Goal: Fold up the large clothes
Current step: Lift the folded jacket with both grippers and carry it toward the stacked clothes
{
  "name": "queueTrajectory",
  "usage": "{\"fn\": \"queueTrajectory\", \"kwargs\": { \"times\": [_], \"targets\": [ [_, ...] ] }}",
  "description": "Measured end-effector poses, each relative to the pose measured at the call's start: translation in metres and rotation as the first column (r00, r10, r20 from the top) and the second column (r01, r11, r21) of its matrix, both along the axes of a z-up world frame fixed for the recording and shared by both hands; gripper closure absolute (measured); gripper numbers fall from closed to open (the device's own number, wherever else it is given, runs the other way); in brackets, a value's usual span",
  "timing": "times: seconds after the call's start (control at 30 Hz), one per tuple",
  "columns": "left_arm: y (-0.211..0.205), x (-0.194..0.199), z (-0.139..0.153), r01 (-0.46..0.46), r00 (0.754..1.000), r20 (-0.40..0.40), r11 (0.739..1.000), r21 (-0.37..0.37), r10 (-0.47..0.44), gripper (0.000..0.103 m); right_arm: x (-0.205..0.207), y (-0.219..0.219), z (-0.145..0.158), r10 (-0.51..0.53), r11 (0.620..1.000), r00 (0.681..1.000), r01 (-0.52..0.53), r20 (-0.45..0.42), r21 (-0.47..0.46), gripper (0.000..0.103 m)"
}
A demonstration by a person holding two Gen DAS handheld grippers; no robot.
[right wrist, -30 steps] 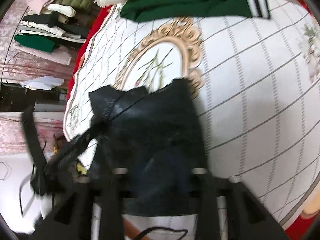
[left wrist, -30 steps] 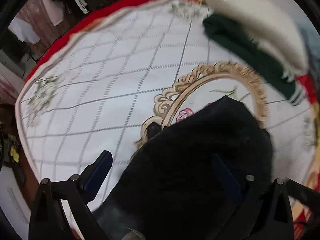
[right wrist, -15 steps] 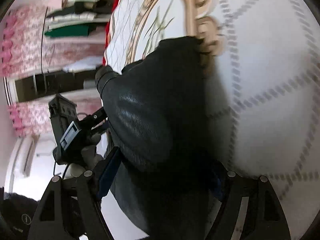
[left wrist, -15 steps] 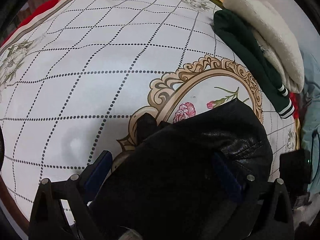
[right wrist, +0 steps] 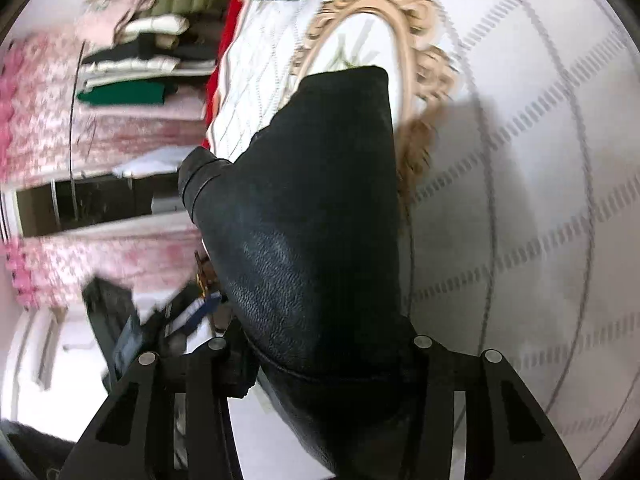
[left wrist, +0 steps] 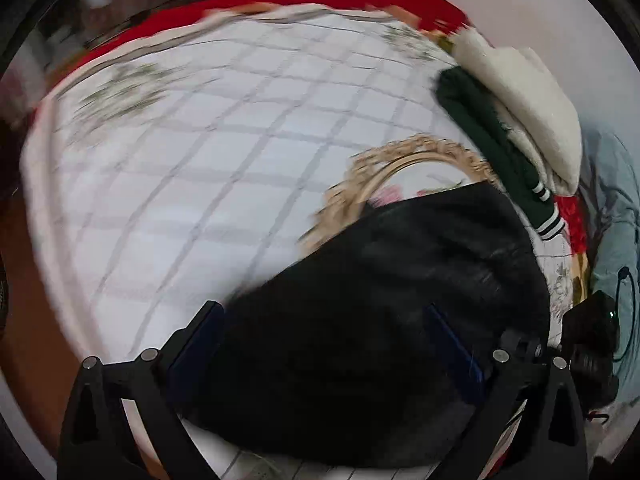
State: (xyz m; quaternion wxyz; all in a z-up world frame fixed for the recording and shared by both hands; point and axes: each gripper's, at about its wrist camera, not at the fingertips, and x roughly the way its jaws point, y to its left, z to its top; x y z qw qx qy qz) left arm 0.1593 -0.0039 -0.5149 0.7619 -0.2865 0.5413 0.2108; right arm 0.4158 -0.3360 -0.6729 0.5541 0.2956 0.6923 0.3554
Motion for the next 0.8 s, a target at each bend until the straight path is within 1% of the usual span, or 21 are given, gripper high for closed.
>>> {"fn": "queueTrajectory", "kwargs": {
  "times": [0.07, 0.1, 0.17, 0.23, 0.3, 0.33, 0.37, 0.43, 0.47, 0.5, 0.53, 0.57, 0.63, 0.67, 0.8],
  "targets": [
    [0.004, -0.030, -0.002, -0.061, 0.997, -0.040, 0.998, -0.013, 0.060, 0.001, -0.009, -0.013, -0.008, -0.024, 1.000, 0.999, 0.024, -0.039, -0.013, 0.044],
    [0.006, -0.044, -0.006, -0.098, 0.994, -0.052, 0.994, -0.038, 0.096, 0.001, -0.013, -0.021, -0.016, -0.044, 0.999, 0.996, 0.043, -0.077, -0.009, 0.042],
    [0.010, -0.060, -0.026, -0.171, 0.984, -0.076, 0.981, -0.096, 0.164, 0.001, -0.014, -0.025, -0.029, -0.065, 0.998, 0.993, 0.065, -0.100, 0.001, 0.035],
    [0.013, -0.065, -0.043, -0.220, 0.975, -0.066, 0.963, -0.158, 0.212, 0.001, -0.014, -0.025, -0.041, -0.052, 0.998, 0.995, 0.054, -0.090, 0.024, 0.031],
    [0.016, -0.064, -0.060, -0.254, 0.967, -0.044, 0.945, -0.206, 0.250, 0.002, -0.013, -0.029, -0.051, -0.056, 0.996, 0.992, 0.063, -0.110, 0.061, 0.030],
    [0.017, -0.062, -0.067, -0.265, 0.964, -0.036, 0.937, -0.226, 0.264, 0.003, -0.013, -0.024, -0.055, -0.053, 0.996, 0.993, 0.061, -0.110, 0.071, 0.028],
    [0.018, -0.059, -0.072, -0.278, 0.959, -0.026, 0.930, -0.239, 0.281, 0.003, -0.012, -0.020, -0.058, -0.049, 0.995, 0.993, 0.059, -0.112, 0.082, 0.028],
    [0.020, -0.052, -0.073, -0.303, 0.950, 0.008, 0.925, -0.229, 0.313, 0.004, -0.011, -0.013, -0.061, -0.045, 0.993, 0.993, 0.056, -0.113, 0.099, 0.027],
    [0.021, -0.050, -0.071, -0.305, 0.948, 0.025, 0.928, -0.215, 0.317, 0.015, -0.011, -0.012, -0.066, -0.041, 0.993, 0.993, 0.052, -0.111, 0.101, 0.025],
    [0.021, -0.046, -0.067, -0.298, 0.949, 0.046, 0.935, -0.192, 0.312, 0.024, -0.010, -0.005, -0.066, -0.035, 0.995, 0.994, 0.044, -0.100, 0.092, 0.025],
    [0.021, -0.043, -0.064, -0.294, 0.952, 0.042, 0.943, -0.157, 0.304, 0.039, -0.009, 0.001, -0.064, -0.029, 0.997, 0.996, 0.035, -0.084, 0.075, 0.027],
    [0.022, -0.041, -0.062, -0.293, 0.952, 0.046, 0.946, -0.137, 0.301, 0.055, -0.007, 0.008, -0.065, -0.033, 0.997, 0.997, 0.039, -0.077, 0.070, 0.035],
    [0.026, -0.038, -0.055, -0.290, 0.953, 0.053, 0.951, -0.110, 0.297, 0.069, -0.007, 0.009, -0.062, -0.067, 0.993, 0.994, 0.075, -0.092, 0.094, 0.046],
    [0.029, -0.037, -0.051, -0.284, 0.955, 0.055, 0.953, -0.102, 0.291, 0.072, -0.008, 0.006, -0.058, -0.073, 0.991, 0.993, 0.082, -0.093, 0.103, 0.050],
    [0.030, -0.027, -0.022, -0.227, 0.970, 0.070, 0.972, -0.058, 0.231, 0.076, -0.008, 0.015, -0.035, -0.086, 0.986, 0.993, 0.096, -0.078, 0.134, 0.056]
  ]
}}
